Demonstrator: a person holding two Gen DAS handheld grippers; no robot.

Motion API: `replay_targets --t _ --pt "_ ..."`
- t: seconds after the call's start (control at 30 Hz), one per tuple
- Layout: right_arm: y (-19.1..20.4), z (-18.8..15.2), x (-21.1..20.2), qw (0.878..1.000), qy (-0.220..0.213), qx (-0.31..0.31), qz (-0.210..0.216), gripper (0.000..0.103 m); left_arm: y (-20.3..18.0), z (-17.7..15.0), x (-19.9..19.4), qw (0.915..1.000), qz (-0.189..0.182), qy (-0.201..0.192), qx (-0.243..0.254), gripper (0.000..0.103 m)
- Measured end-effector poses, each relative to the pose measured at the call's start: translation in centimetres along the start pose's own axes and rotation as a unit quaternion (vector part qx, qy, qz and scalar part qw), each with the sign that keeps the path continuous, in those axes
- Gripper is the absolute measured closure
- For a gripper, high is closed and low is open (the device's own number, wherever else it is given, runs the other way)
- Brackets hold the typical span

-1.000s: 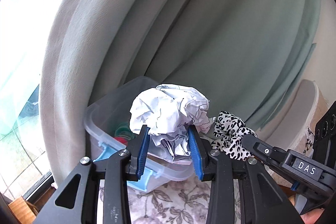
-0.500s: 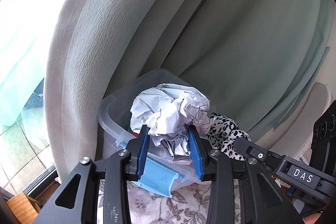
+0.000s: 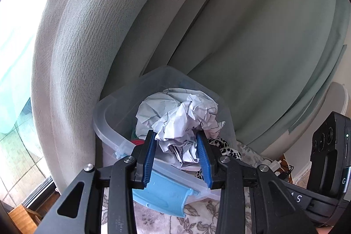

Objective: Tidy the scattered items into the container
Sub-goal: 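Open both tools to drop the paper and scrunchie into the box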

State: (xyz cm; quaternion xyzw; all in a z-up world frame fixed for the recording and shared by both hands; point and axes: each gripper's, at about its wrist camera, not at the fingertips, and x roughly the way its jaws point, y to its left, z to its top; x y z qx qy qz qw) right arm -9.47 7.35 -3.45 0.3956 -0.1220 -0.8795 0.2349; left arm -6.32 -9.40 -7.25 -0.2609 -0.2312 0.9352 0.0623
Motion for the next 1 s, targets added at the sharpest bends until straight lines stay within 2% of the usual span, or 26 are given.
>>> replay_targets --t 0.4,0.73,1.0 --pt "-0.6 0.4 1.0 1.000 0.010 0.002 -0.004 0.092 -0.3 -0.6 2.0 0.9998 0.005 0.017 0.004 0.063" --pt "0.0 0.6 1.7 0.999 0.025 -0.008 -0.018 0.090 -1.1 -1.5 2.9 0.9997 -0.001 0.023 0.010 0.051" --pt "0.2 0.7 1.6 0.999 0.024 -0.010 -0.021 0.082 -0.9 -2.3 3.2 0.9997 -0.001 0.023 0.004 0.047"
